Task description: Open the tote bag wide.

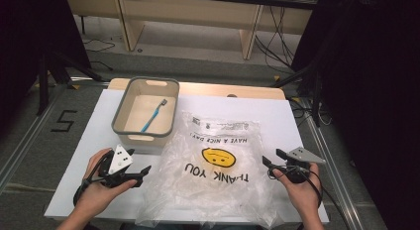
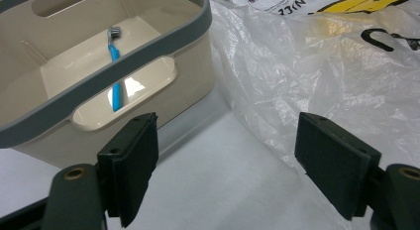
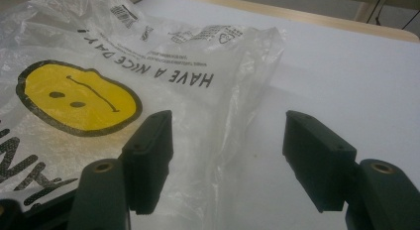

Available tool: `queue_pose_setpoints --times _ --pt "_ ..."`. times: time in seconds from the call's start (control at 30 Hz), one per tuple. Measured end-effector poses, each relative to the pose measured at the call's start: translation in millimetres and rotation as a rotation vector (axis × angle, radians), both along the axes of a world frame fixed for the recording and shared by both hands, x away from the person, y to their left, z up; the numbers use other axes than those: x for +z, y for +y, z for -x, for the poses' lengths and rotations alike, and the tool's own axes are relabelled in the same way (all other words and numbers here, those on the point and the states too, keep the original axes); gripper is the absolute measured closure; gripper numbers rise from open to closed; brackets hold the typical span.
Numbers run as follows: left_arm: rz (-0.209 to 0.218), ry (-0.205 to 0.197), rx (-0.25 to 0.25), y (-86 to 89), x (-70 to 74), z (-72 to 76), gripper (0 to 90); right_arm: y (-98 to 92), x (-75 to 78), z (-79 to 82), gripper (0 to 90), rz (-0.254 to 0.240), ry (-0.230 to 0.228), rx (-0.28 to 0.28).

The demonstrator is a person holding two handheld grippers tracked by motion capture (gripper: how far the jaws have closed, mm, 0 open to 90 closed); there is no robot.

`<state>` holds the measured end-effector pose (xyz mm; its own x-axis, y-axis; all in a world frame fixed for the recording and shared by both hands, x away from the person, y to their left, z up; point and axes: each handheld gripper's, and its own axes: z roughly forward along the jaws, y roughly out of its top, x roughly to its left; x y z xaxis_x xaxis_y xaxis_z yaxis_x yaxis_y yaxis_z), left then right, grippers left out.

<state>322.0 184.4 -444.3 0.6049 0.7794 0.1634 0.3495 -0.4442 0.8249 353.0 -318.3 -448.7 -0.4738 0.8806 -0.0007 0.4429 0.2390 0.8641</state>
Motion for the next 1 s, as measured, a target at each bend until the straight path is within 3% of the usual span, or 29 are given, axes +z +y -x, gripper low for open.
queue_pose_setpoints --times 0.4,0.7,0.9,1.0 --pt "0.001 0.001 -0.002 -0.2 -0.4 -0.4 24.8 1.3 1.5 -1.6 37.2 0.001 0.003 -0.001" --pt "0.004 -0.002 0.000 -1.0 -0.1 -0.4 24.9 11.9 18.6 -13.2 39.5 0.016 -0.009 -0.005" --pt "0.007 -0.002 0.000 -0.9 0.1 -1.0 24.9 20.3 27.2 -39.1 39.5 0.063 0.051 -0.021" --pt "0.014 0.001 -0.001 -1.5 -0.4 -1.5 24.9 26.9 26.3 -56.8 39.7 0.108 0.124 -0.035"
